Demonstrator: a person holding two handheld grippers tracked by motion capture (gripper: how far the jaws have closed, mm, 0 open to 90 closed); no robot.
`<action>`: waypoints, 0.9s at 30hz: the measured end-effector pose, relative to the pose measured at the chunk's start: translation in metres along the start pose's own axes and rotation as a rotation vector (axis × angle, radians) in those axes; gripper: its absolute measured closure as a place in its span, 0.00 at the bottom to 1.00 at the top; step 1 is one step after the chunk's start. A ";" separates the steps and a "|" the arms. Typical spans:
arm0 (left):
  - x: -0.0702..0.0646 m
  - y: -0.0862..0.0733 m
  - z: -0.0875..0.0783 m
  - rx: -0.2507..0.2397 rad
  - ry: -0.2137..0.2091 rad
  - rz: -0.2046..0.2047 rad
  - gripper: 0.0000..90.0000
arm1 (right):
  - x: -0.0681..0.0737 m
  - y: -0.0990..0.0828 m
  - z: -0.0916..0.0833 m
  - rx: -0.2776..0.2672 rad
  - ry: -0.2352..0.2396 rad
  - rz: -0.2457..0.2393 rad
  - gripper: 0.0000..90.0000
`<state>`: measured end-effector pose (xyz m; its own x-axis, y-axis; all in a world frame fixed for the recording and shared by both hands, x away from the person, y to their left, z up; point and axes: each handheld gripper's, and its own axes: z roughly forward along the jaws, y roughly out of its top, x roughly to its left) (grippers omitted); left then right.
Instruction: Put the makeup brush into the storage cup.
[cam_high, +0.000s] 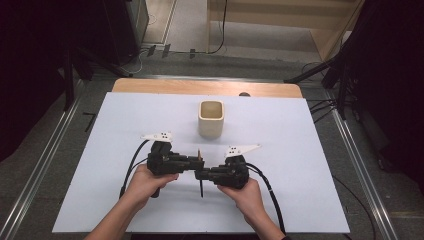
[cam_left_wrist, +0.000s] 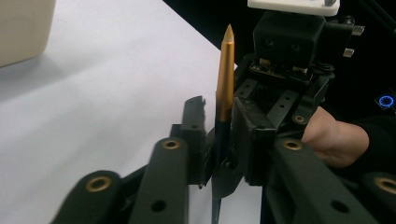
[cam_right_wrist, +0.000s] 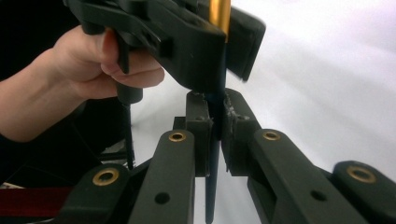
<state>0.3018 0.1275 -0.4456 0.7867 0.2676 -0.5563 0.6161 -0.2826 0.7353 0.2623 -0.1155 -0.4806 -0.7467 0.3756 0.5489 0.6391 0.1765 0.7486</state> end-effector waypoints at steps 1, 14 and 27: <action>0.000 0.000 -0.001 -0.001 0.000 -0.001 0.78 | 0.000 0.000 0.000 0.002 -0.002 -0.001 0.93; 0.002 0.002 -0.011 -0.026 0.026 -0.004 0.55 | -0.003 0.000 -0.004 0.020 -0.041 0.003 0.93; 0.009 -0.002 -0.028 -0.019 0.079 -0.011 0.43 | -0.009 0.001 -0.013 0.021 -0.100 0.018 0.93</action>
<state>0.3065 0.1558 -0.4410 0.7740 0.3425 -0.5326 0.6231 -0.2619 0.7370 0.2673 -0.1308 -0.4795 -0.7133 0.4681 0.5217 0.6570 0.1871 0.7303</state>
